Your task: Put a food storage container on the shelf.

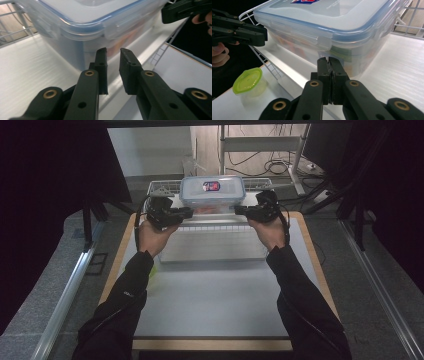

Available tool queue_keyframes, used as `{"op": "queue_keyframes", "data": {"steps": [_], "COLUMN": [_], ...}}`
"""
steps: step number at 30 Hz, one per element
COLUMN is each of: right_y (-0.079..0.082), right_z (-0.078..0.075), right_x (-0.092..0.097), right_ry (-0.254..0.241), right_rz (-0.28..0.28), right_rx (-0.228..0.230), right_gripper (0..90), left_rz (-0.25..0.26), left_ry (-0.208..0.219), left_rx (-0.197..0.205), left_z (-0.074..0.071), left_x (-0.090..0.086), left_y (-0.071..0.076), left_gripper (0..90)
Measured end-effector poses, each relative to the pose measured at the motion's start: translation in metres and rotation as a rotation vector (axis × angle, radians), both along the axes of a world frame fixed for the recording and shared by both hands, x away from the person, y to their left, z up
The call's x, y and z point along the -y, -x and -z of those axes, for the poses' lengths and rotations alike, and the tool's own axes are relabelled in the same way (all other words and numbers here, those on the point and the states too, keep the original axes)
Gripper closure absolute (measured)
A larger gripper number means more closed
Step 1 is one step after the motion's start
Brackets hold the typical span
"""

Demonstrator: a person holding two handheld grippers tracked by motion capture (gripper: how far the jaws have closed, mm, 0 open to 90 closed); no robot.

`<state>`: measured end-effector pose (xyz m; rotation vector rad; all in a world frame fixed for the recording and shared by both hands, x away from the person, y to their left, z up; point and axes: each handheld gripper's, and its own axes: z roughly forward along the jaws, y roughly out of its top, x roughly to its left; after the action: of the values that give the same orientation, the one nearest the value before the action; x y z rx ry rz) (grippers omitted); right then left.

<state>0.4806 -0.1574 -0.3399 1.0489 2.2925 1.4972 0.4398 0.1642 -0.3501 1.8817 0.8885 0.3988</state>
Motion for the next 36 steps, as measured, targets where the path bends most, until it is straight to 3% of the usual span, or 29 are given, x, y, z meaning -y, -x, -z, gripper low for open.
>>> {"op": "queue_keyframes", "data": {"steps": [15,23,30,36], "right_y": [0.025,0.045,0.064,0.076], "right_z": [0.001,0.010,0.019,0.031], "right_x": [-0.001,-0.004,-0.001,0.005], "right_ry": [0.025,0.065,0.096,0.115], "right_rz": [-0.053,-0.087,-0.087,-0.082], "right_rx": [0.016,0.041,0.079,0.078], "right_gripper": [66.2,52.2,37.5,27.5], "left_rz": [0.020,0.030,0.051,0.057], "left_ry": [-0.018,-0.064,-0.046,-0.061], "left_rx": [0.030,0.037,0.027,0.029], "left_z": [0.013,0.028,0.039,0.051], "left_x": [-0.009,-0.009,-0.008,-0.007], "left_y": [0.035,0.055,0.072,0.086], "left_gripper": [48.5,35.7,27.6,21.1]}}
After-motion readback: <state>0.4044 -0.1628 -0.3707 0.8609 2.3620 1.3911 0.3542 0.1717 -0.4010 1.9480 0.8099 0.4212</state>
